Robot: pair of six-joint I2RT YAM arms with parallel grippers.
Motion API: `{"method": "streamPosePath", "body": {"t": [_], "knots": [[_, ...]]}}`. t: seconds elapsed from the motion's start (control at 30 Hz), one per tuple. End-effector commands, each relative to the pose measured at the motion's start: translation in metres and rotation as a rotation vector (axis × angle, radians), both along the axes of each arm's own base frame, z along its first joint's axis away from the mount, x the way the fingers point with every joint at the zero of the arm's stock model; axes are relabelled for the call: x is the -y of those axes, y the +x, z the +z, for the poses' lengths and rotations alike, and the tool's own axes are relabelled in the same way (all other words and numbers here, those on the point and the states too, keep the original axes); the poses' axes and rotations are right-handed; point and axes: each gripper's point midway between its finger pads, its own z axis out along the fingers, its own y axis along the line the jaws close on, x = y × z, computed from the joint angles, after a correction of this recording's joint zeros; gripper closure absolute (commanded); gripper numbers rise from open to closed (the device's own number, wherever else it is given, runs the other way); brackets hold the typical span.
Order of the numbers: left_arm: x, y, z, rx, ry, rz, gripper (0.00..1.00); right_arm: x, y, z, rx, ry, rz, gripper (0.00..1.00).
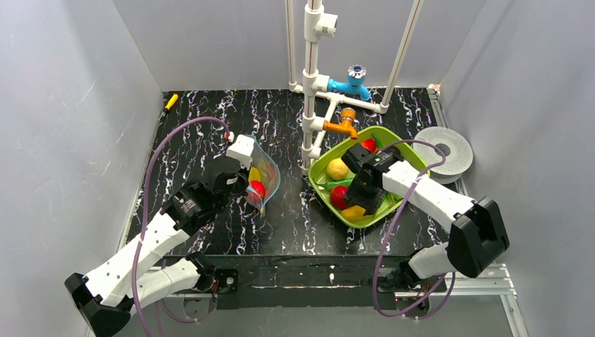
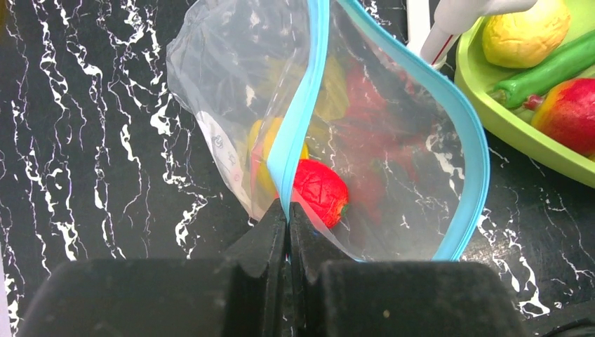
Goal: Place the food in the zip-top bag and seal the zipper
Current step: Pick up the fake fruit from the bin.
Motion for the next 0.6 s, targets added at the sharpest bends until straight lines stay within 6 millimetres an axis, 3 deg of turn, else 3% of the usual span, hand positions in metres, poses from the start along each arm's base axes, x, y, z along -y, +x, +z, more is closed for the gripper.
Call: {"method": "streamPosePath", "body": {"t": [0.0,0.3,0.43,0.57], "knots": [[0.000,0.003,0.011,0.044,-0.032,0.003,1.00,0.003,-0.001,-0.020,-0.064,-0.025,-0.078,0.40],[0.002,0.000,0.004,0.029,-0.031,-0.013,1.00,0.011,0.002,-0.058,-0.086,-0.078,-0.123,0.27],[0.000,0.001,0.003,0.026,-0.020,-0.007,1.00,0.006,0.012,-0.077,-0.088,-0.089,-0.092,0.30],[-0.001,0.002,-0.002,0.020,-0.004,-0.003,1.00,0.008,0.012,-0.080,-0.118,-0.116,-0.073,0.38]]}}
